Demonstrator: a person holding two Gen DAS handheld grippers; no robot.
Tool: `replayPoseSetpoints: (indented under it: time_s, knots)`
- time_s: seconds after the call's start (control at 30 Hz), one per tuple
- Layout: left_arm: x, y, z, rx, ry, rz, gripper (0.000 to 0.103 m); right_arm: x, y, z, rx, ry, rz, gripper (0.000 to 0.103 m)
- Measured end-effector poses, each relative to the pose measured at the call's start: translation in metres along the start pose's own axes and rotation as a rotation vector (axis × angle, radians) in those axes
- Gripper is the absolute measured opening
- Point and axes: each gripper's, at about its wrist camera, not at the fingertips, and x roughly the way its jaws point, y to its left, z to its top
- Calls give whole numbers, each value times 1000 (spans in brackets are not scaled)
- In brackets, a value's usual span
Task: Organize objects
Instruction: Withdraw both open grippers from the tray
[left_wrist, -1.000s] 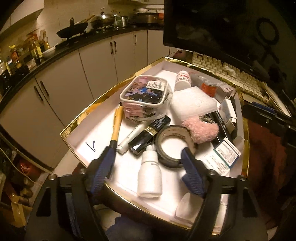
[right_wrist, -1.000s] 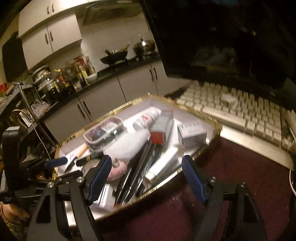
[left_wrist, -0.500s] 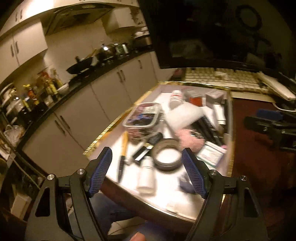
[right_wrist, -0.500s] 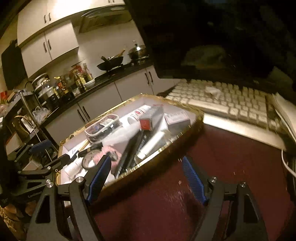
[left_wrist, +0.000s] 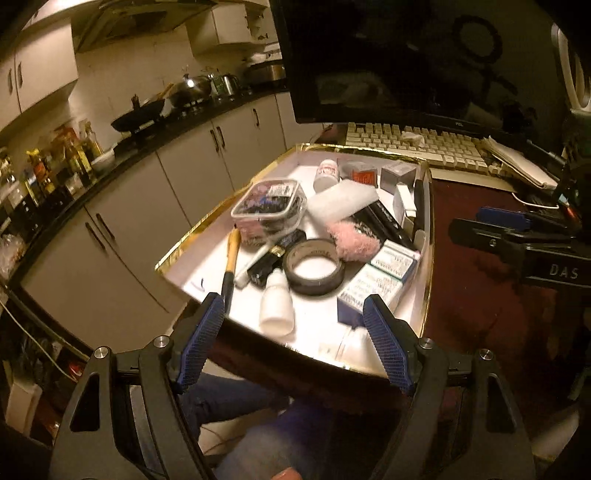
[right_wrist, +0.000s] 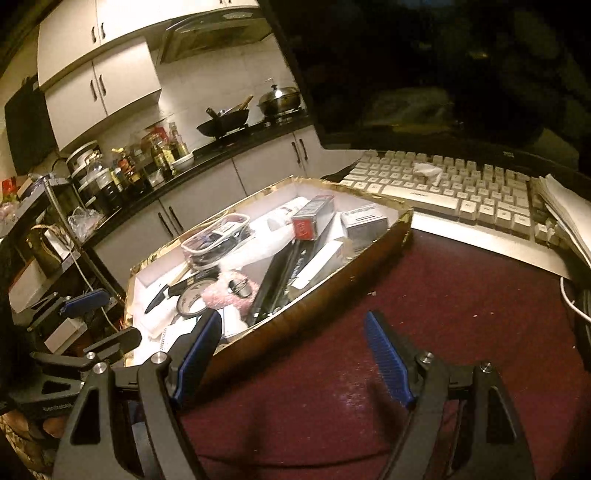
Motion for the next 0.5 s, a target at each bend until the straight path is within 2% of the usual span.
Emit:
replayPoseSetpoints:
  time_s: [0.17, 0.5]
  knots:
    - [6, 1, -9, 8, 68, 10, 79, 7, 11, -1, -15, 8, 23, 80]
    - [-1, 1, -14, 1, 57, -34, 79, 14, 15, -1, -10, 21, 38, 80]
